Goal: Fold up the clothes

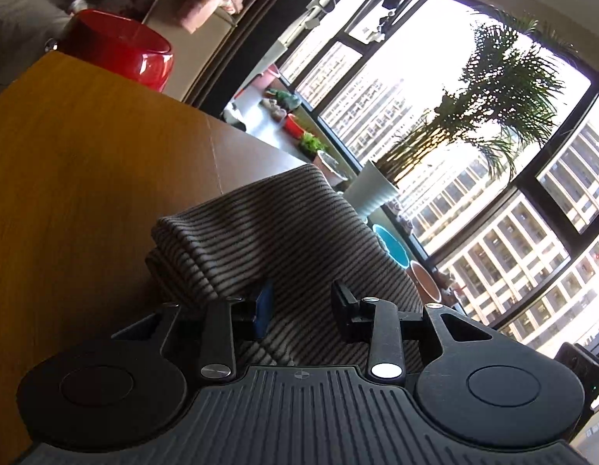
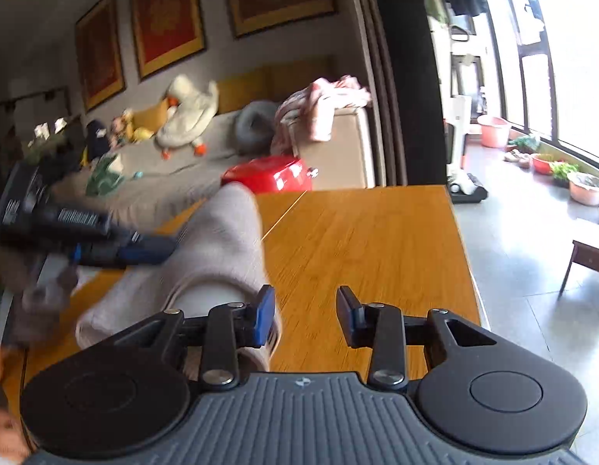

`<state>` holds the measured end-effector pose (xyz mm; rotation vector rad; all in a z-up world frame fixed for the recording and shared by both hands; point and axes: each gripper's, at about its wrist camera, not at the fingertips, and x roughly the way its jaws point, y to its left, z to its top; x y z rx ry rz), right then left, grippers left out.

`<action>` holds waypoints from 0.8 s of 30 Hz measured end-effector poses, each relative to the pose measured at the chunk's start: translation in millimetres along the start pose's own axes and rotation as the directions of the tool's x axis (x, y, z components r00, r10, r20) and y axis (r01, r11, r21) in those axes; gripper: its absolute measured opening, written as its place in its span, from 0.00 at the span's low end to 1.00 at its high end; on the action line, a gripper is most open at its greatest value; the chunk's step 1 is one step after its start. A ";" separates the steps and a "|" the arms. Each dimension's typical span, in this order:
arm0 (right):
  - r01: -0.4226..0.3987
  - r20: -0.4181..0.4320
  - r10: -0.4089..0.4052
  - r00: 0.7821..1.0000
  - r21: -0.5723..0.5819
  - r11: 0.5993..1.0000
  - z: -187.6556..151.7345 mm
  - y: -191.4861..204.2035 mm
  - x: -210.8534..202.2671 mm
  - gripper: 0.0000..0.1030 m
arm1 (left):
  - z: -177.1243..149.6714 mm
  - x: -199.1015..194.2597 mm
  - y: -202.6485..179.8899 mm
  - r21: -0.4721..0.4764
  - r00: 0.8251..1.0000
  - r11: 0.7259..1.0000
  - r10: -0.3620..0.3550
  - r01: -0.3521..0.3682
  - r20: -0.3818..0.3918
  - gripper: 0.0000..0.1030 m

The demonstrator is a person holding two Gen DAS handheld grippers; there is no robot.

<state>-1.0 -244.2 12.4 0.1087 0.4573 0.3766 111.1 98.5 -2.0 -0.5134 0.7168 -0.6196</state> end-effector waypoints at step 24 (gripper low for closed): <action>0.060 -0.095 -0.058 0.994 0.022 0.998 -39.0 -2.3 -28.4 0.03 | -1.3 1.0 -8.0 0.038 0.999 0.998 0.040 -0.040 0.002 0.37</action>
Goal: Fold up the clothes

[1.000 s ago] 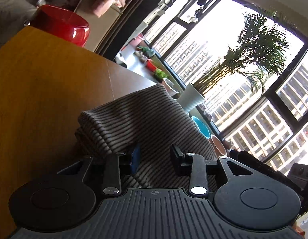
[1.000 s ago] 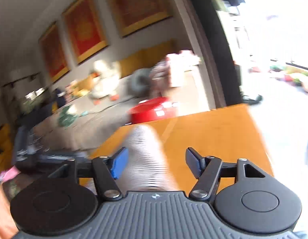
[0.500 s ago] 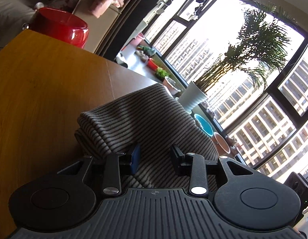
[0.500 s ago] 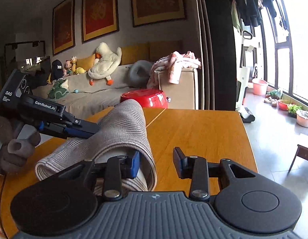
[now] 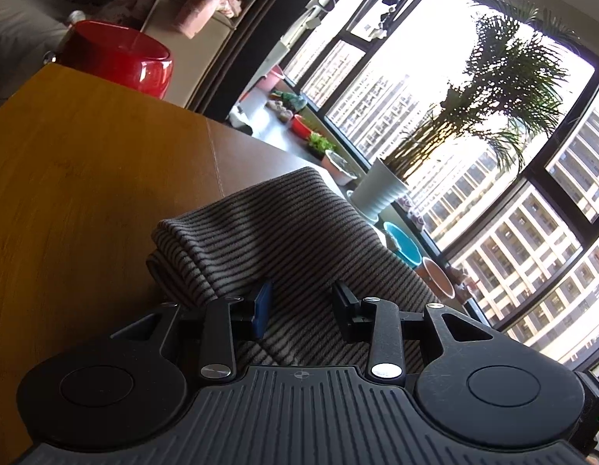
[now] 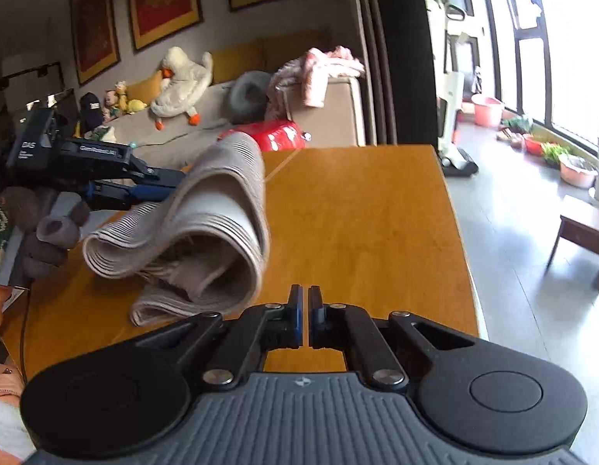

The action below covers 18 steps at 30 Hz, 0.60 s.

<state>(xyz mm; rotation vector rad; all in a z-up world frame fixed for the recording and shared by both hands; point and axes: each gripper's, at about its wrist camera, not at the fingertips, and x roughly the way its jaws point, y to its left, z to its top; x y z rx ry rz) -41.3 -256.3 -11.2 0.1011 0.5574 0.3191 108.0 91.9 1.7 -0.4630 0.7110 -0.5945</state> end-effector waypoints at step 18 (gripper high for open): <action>-0.285 -0.012 0.295 0.955 0.222 0.932 54.8 -1.3 93.6 0.63 | -4.0 -2.1 2.3 0.008 1.000 1.000 -0.012 0.012 -0.015 0.41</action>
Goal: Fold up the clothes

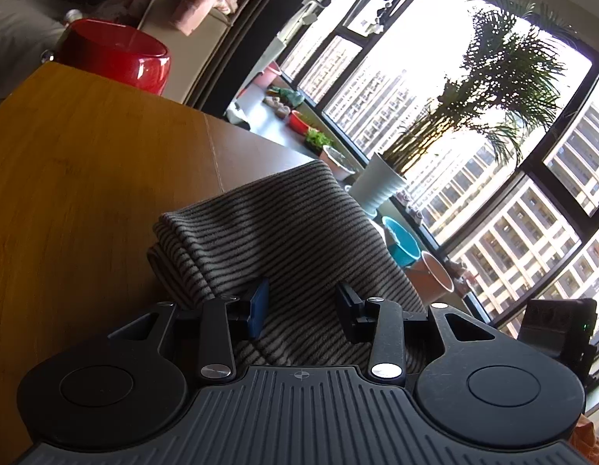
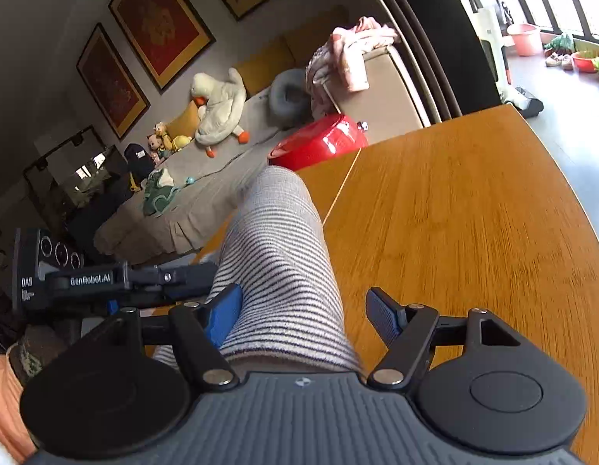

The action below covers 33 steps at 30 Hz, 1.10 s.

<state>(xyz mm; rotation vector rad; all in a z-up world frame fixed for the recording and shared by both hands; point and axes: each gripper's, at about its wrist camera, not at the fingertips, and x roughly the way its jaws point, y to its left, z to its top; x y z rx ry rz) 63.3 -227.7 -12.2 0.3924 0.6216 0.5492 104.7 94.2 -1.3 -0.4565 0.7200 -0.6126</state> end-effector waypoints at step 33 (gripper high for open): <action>0.225 -0.009 -0.248 0.969 -0.394 0.891 -40.0 52.4 -50.4 0.65 | -3.0 14.8 -15.6 0.066 1.000 0.997 -0.028 0.028 0.012 0.61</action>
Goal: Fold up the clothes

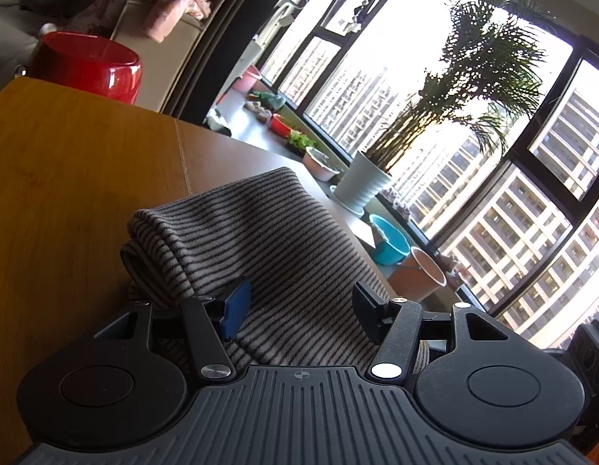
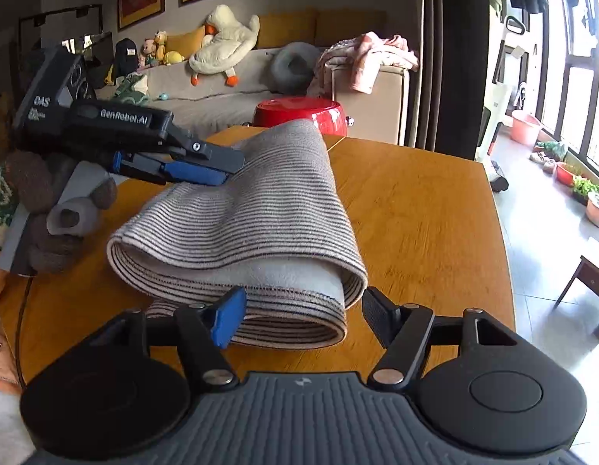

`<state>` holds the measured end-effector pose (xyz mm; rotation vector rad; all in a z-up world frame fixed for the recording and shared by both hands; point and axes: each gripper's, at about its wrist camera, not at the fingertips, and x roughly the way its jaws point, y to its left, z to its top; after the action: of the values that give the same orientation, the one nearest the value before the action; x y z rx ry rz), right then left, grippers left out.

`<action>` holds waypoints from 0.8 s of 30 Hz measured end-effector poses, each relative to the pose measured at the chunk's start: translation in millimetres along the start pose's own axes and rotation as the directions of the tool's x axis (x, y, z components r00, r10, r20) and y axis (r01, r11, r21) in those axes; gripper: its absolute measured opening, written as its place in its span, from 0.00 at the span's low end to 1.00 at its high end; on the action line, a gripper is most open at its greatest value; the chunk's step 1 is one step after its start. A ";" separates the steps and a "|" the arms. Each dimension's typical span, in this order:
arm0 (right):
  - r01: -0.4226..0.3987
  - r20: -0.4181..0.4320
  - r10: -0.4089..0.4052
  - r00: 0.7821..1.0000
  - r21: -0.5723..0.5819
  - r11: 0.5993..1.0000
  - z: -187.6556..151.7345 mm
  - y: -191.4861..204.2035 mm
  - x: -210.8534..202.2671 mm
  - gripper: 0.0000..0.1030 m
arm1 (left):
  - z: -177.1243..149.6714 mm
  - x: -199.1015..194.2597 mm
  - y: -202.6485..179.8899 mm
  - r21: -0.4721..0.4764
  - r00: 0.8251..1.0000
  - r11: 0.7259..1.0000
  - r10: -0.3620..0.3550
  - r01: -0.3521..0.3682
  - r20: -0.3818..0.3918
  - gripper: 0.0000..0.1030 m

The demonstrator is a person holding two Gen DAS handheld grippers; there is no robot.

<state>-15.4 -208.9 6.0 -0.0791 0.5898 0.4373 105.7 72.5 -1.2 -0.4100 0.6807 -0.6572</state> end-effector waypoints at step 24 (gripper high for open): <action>-0.175 0.035 0.174 0.984 0.350 0.920 26.7 -31.0 81.9 0.70 | -18.4 -56.4 6.0 -0.115 0.996 0.989 0.086 -0.088 -0.022 0.88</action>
<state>72.4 -200.9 -18.7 0.3197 0.6671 0.4987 62.2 112.3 7.4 -0.4791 0.7509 -0.5404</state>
